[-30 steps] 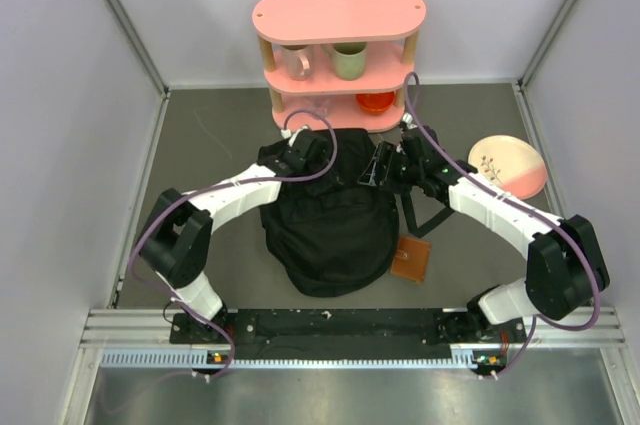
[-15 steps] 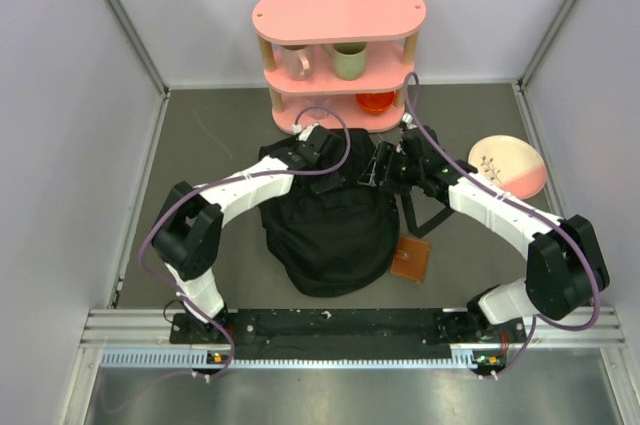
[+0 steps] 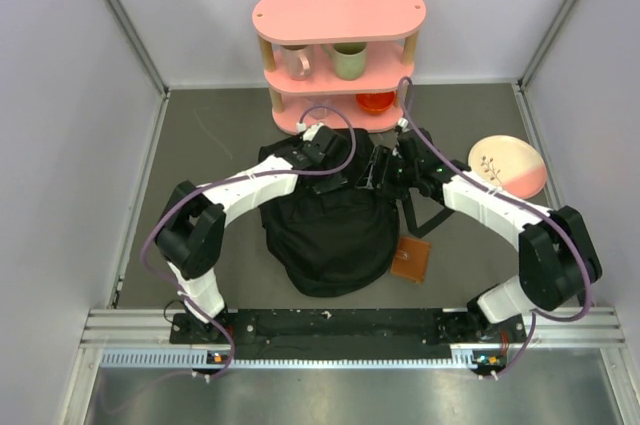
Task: Pack the student bag
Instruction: Unzip the student bag at the center of the board.
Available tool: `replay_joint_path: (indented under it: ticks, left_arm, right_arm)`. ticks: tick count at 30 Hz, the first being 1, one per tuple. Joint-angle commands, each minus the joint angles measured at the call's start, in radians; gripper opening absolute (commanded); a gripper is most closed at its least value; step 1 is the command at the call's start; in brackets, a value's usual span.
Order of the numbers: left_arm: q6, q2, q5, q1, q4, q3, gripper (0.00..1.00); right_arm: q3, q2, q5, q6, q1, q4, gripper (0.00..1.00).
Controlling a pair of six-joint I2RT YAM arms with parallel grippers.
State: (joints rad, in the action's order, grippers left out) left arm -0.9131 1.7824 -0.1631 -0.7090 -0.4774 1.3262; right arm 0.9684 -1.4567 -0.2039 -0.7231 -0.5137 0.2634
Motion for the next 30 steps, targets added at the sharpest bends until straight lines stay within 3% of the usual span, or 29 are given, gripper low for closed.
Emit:
replay_joint_path:
  ticks: [1, 5, 7, 8, 11, 17, 30]
  left_arm:
    - [0.037, -0.024, -0.069, -0.012, -0.026, -0.047, 0.00]
    - [0.046, -0.081, -0.044, -0.012, 0.020, -0.084, 0.00]
    - [0.051, -0.086, -0.032, -0.012, 0.031, -0.094, 0.00]
    - [0.056, -0.092, -0.020, -0.012, 0.042, -0.097, 0.00]
    - [0.054, -0.101, -0.006, -0.012, 0.068, -0.120, 0.00]
    - [0.052, -0.153, -0.026, -0.012, 0.079, -0.174, 0.00]
    - [0.115, -0.305, -0.274, -0.007, -0.109, -0.208, 0.00]
  right_arm:
    - [-0.007, -0.034, -0.005, -0.022, 0.004, -0.032, 0.64]
    - [0.009, -0.079, -0.005, -0.007, 0.004, -0.039, 0.55]
    - [0.013, -0.090, -0.008, -0.006, 0.004, -0.050, 0.37]
    - [0.013, -0.091, -0.003, -0.004, 0.004, -0.050, 0.13]
    - [-0.002, -0.073, 0.009, -0.007, 0.004, -0.062, 0.00]
    - [-0.069, 0.015, 0.081, -0.010, 0.004, -0.084, 0.00]
    - [-0.174, 0.038, 0.123, -0.024, 0.003, -0.112, 0.00]
